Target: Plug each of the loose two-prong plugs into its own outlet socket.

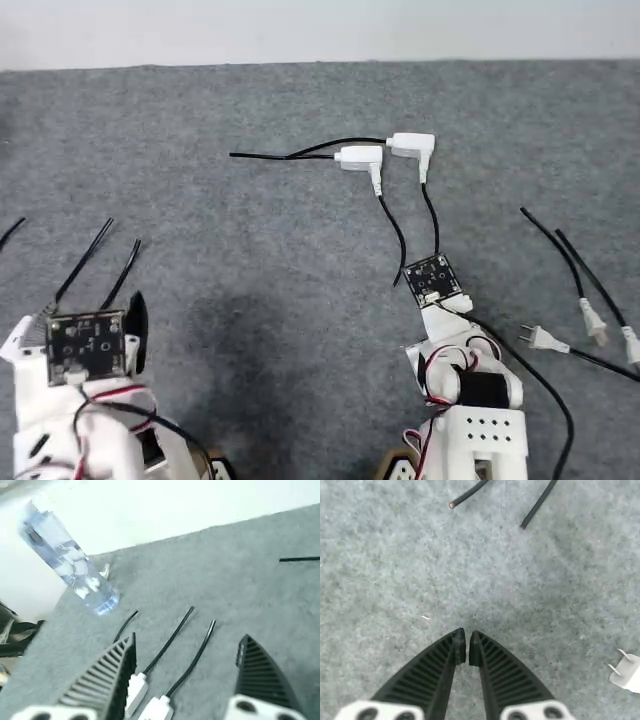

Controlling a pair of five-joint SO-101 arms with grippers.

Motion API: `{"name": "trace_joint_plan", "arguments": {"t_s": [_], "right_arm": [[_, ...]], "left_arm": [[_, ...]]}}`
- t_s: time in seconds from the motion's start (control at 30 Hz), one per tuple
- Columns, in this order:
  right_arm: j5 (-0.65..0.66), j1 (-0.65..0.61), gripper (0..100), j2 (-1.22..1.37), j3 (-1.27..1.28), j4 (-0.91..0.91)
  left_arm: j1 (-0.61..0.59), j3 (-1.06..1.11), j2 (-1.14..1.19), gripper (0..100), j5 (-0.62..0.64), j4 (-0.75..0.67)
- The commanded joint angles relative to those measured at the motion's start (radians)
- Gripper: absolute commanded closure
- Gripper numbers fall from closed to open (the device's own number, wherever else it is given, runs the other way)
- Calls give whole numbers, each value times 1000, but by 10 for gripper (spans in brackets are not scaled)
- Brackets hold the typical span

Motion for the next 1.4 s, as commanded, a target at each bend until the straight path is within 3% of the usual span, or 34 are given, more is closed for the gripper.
{"name": "trace_joint_plan", "arguments": {"t_s": [0.0, 0.07, 0.17, 0.23, 0.47, 0.67, 1.1, 1.37], "right_arm": [[11, -4, 991, -13, -2, -16], [32, -4, 991, -13, 0, -16], [40, -4, 991, -13, 2, -16], [40, -4, 991, -13, 2, -16], [43, -4, 991, -13, 2, -16], [43, -4, 991, -13, 2, -16], [44, -4, 991, -13, 2, -18], [44, -5, 991, -13, 11, -38]], "left_arm": [[-9, -257, 222, 712, -80, 152], [-9, -358, 370, 735, -172, 209], [-15, -489, 598, 747, -417, 267], [-83, -553, 736, 750, -546, 275], [-258, -613, 1099, 750, -727, 255], [-368, -536, 1260, 749, -761, 72], [-365, 7, 1320, 747, -802, -525], [-367, 131, 1323, 746, -850, -635]]}}
